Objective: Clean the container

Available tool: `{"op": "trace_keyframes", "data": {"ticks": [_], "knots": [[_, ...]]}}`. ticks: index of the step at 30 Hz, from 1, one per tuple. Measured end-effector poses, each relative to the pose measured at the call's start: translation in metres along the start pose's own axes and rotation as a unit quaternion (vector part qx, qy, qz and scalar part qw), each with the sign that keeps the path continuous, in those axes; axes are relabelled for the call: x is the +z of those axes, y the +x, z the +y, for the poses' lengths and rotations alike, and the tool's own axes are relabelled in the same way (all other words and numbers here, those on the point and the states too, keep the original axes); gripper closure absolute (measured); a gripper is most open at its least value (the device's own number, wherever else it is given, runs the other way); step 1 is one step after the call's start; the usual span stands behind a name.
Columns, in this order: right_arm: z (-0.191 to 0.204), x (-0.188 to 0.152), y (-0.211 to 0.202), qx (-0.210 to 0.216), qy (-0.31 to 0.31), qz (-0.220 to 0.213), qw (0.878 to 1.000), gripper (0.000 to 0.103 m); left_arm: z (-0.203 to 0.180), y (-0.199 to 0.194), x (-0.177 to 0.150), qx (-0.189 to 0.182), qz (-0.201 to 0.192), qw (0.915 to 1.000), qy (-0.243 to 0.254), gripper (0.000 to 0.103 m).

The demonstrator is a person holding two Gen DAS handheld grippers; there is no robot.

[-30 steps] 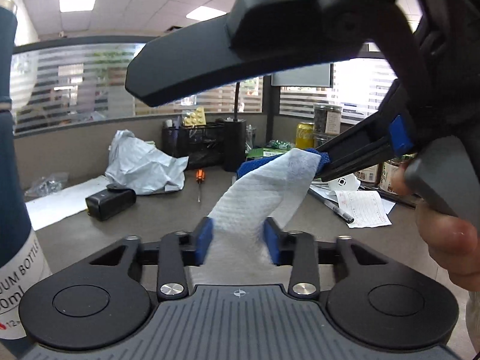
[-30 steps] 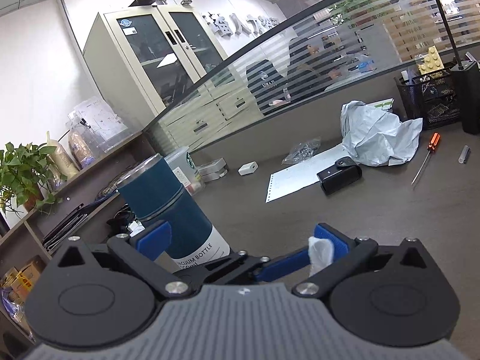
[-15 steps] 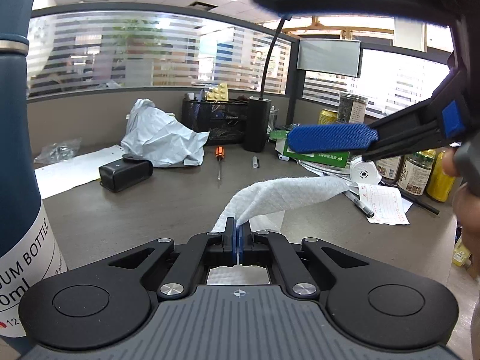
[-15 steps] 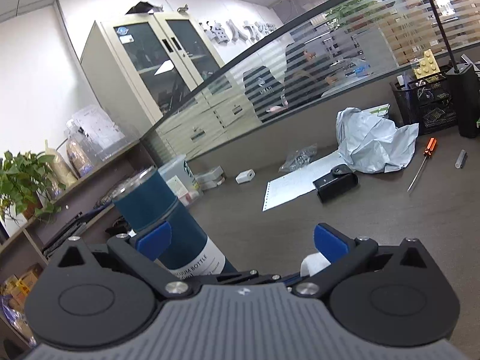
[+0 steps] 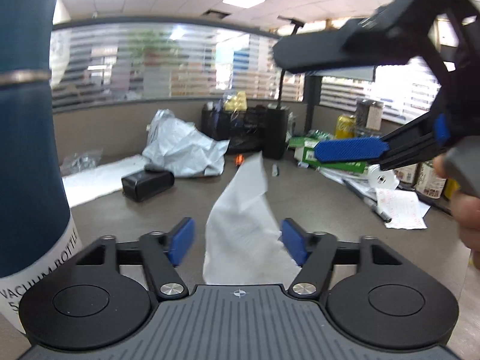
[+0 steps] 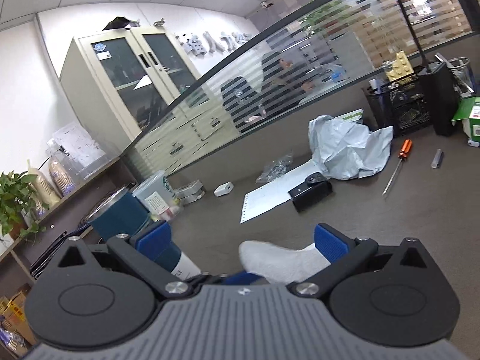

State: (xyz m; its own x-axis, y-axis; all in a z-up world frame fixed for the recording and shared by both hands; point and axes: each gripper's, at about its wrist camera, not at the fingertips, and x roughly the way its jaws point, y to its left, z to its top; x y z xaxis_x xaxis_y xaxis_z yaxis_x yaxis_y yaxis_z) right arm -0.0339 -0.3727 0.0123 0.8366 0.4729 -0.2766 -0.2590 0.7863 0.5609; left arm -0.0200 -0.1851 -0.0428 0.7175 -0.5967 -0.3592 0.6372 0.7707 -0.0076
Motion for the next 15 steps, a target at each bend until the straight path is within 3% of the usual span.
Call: {"op": "trace_keyframes", "data": {"ticks": [7, 15], "knots": [[-0.006, 0.003, -0.008, -0.013, 0.008, -0.018, 1.000, 0.000, 0.002, -0.012, 0.004, -0.039, -0.029, 0.9986, -0.019, 0.020], [-0.008, 0.002, -0.007, -0.043, -0.005, -0.029, 0.999, 0.000, 0.007, -0.050, 0.005, -0.150, -0.074, 0.9855, -0.032, 0.015]]}}
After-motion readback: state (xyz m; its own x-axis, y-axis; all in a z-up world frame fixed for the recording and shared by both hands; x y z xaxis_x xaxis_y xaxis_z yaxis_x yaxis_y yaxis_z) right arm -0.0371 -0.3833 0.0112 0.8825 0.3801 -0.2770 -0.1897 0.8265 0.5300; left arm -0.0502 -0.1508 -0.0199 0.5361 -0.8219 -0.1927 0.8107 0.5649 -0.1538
